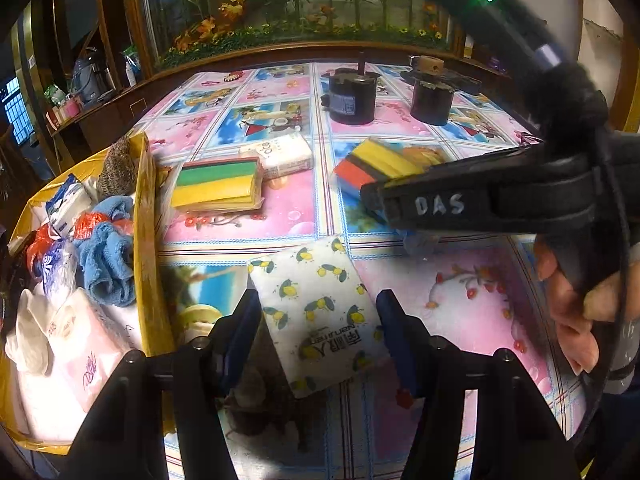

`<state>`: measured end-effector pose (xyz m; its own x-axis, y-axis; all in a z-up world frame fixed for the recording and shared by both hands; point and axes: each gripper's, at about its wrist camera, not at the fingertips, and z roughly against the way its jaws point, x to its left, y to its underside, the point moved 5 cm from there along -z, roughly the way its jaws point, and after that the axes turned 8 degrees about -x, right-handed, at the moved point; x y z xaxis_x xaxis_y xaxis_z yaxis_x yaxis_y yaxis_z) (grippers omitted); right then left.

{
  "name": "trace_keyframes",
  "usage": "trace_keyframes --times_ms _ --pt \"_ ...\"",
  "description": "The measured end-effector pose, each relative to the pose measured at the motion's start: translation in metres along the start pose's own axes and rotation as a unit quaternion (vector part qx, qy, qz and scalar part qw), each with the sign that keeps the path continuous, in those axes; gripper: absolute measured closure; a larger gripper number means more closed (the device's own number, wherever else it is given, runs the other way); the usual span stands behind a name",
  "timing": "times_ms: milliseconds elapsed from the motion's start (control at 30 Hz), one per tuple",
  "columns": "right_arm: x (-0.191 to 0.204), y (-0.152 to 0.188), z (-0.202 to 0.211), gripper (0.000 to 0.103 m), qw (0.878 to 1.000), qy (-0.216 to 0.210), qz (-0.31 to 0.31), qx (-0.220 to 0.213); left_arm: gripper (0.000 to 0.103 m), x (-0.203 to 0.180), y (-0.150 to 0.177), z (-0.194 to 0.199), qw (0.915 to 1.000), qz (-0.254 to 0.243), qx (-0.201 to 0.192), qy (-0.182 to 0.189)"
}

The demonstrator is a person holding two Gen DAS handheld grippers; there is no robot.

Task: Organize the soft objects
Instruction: 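Grasp striped sponge pack with right tool while left tool grasps lemon-print tissue pack, then lift sponge pack with right tool while left tool lifts lemon-print tissue pack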

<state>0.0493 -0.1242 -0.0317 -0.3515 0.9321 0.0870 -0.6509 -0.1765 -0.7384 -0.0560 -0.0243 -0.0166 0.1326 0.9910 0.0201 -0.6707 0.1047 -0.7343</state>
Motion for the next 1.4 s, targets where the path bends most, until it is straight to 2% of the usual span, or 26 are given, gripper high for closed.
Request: trace_keyframes --times_ms 200,333,633,1100,1300,1400 --pt "0.001 -0.009 0.015 0.054 0.999 -0.007 -0.016 -0.035 0.045 -0.005 -0.006 -0.003 1.0 -0.003 -0.009 0.002" --pt "0.003 -0.013 0.024 0.054 0.998 -0.015 -0.021 -0.056 0.045 0.0 -0.007 -0.004 0.9998 0.014 -0.01 0.009" --pt "-0.002 -0.014 0.027 0.054 0.997 -0.019 -0.036 -0.063 0.045 -0.002 -0.007 0.004 0.9995 0.008 -0.029 0.0" --pt "-0.004 -0.017 0.034 0.054 0.996 -0.025 -0.044 -0.076 0.045 -0.003 -0.006 0.01 0.9993 0.007 -0.037 -0.004" --pt "-0.009 -0.021 0.04 0.054 0.994 -0.023 -0.052 -0.09 0.045 -0.002 -0.008 0.019 0.9985 0.004 -0.053 -0.009" --pt "-0.013 -0.024 0.047 0.054 0.992 -0.023 -0.062 -0.106 0.045 0.002 -0.014 0.031 0.9969 0.002 -0.076 -0.018"
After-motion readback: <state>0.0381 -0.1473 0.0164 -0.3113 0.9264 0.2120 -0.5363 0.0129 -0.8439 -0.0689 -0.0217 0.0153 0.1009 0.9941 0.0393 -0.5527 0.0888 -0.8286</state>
